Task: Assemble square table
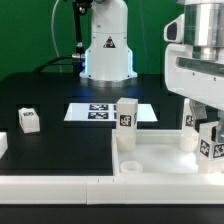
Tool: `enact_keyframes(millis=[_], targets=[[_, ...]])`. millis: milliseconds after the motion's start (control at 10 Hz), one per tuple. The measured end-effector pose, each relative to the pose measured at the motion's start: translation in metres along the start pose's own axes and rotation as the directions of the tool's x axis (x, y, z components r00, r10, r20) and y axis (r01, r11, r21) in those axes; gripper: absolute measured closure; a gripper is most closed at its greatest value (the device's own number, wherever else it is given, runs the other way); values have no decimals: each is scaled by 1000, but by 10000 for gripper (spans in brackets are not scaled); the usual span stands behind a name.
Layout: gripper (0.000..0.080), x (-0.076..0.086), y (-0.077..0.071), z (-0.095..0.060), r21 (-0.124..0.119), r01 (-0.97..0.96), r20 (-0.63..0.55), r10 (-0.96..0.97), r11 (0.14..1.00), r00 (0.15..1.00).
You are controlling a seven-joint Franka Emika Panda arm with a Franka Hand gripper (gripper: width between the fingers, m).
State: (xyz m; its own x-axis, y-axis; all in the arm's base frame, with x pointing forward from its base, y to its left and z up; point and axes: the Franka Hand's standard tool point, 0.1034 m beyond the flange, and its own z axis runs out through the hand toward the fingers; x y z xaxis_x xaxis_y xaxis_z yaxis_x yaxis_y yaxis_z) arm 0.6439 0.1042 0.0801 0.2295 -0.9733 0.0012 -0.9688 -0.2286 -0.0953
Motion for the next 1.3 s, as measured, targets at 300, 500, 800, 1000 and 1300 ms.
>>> enact_keyframes(millis=[300,500,800,1000,1300], targets=[[502,0,1,0,-5,-106,-5,106,994,994],[313,0,-2,0,15,125,-19,-125,992,992],[155,-2,-4,2,29,467,-43,-466,884,884],[151,-1,-4,2,20,589,-48,-587,808,808],[151,-18,-9,-2,-14,876,-89,-873,482,479]])
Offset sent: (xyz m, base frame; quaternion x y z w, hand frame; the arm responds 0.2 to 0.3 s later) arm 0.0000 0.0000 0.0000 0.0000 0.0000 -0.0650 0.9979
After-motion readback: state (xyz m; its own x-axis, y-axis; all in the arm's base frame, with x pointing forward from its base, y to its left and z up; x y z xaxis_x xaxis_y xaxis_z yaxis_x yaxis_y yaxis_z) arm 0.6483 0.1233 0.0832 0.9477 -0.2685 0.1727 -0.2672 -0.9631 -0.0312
